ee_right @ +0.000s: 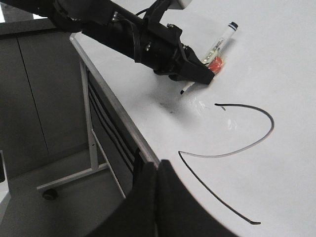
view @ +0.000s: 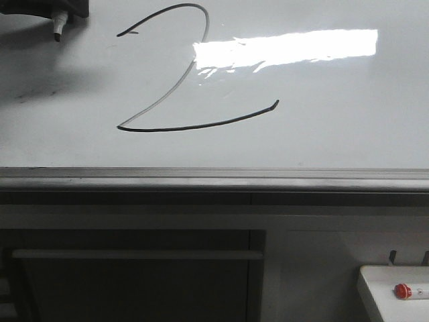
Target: Write number 2 on whiteboard
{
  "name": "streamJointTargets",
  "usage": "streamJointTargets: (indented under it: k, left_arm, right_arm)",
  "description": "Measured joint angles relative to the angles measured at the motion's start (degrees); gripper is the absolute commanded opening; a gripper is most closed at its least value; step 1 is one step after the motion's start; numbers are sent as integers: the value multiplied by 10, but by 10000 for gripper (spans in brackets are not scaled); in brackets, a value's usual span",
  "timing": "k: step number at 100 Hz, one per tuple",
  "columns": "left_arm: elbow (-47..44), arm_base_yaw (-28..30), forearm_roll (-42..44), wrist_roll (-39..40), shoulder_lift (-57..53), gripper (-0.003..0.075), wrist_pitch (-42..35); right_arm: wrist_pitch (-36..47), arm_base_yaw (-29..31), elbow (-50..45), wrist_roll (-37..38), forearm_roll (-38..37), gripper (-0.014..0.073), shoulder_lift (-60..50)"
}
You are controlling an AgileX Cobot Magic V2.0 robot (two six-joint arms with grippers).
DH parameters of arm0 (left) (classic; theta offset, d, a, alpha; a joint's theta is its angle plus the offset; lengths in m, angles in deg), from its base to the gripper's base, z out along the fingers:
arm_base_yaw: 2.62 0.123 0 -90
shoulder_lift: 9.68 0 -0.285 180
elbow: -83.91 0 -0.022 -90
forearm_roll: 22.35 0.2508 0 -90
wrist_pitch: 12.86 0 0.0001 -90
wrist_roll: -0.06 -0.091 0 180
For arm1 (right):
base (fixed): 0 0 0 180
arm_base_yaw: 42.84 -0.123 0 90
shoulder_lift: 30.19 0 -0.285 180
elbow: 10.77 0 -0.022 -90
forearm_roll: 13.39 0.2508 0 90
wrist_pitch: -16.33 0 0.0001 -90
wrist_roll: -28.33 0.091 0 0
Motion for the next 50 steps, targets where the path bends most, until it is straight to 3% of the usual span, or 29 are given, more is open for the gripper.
streamJointTargets:
  k: [13, 32, 50]
  left_arm:
    - [0, 0, 0, 0, 0, 56, 0]
    - [1, 0, -1, 0, 2, 305, 3]
    - [5, -2, -5, 0, 4, 340, 7]
  right_arm:
    - [0, 0, 0, 0, 10, -71, 0]
    - [1, 0, 0, 0, 15, -71, 0]
    - [3, 0, 0, 0, 17, -71, 0]
